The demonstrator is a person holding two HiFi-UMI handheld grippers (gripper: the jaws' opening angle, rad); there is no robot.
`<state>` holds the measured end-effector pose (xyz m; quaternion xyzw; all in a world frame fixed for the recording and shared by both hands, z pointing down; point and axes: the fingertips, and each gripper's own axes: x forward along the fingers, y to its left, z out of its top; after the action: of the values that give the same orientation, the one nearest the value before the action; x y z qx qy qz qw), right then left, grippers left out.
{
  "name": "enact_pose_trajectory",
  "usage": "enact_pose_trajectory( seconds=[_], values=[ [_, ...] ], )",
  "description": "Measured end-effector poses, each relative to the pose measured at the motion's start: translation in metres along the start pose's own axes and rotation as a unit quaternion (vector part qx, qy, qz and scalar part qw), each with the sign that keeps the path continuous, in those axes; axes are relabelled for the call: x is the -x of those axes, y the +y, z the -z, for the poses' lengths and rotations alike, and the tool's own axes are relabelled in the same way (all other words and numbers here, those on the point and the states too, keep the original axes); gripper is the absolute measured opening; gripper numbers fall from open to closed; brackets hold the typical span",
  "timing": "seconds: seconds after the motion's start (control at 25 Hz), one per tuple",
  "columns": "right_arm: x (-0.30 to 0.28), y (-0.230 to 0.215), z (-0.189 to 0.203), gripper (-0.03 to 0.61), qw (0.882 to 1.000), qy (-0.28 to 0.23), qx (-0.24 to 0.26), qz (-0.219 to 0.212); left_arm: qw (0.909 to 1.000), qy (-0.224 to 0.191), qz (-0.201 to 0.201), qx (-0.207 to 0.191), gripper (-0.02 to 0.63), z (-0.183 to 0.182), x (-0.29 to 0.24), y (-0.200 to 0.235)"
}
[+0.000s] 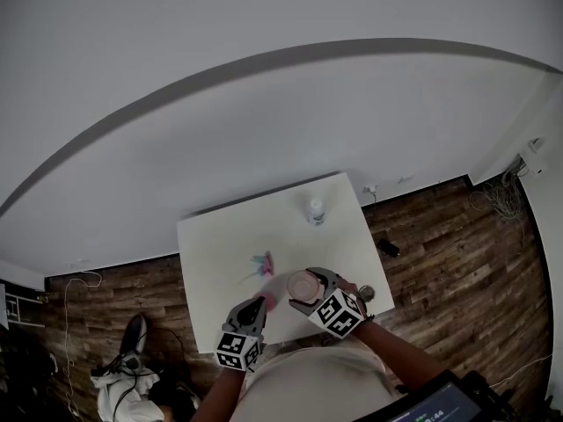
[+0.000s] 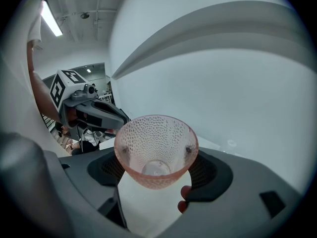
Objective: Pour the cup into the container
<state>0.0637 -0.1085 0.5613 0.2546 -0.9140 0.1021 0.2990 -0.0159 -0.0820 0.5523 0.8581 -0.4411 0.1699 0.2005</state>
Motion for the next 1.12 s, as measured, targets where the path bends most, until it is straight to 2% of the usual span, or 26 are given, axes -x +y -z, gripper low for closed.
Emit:
enact_pose_trajectory(
  seconds=[0.6,1.12],
  values=[
    [-0.024,0.001,0.029,0.378,1.000,0.017,0.010,-0.017,0.9996,0.030,-0.002,-0.004,0.012,0.025,-0.010,-0.006],
    [-0.054,-0.007,0.055,0.377,0.999,0.031,0.011,-0.023,0.9979,0.059,0.005,-0.027,0.012,0.048,-0.032,-0.007]
  ],
)
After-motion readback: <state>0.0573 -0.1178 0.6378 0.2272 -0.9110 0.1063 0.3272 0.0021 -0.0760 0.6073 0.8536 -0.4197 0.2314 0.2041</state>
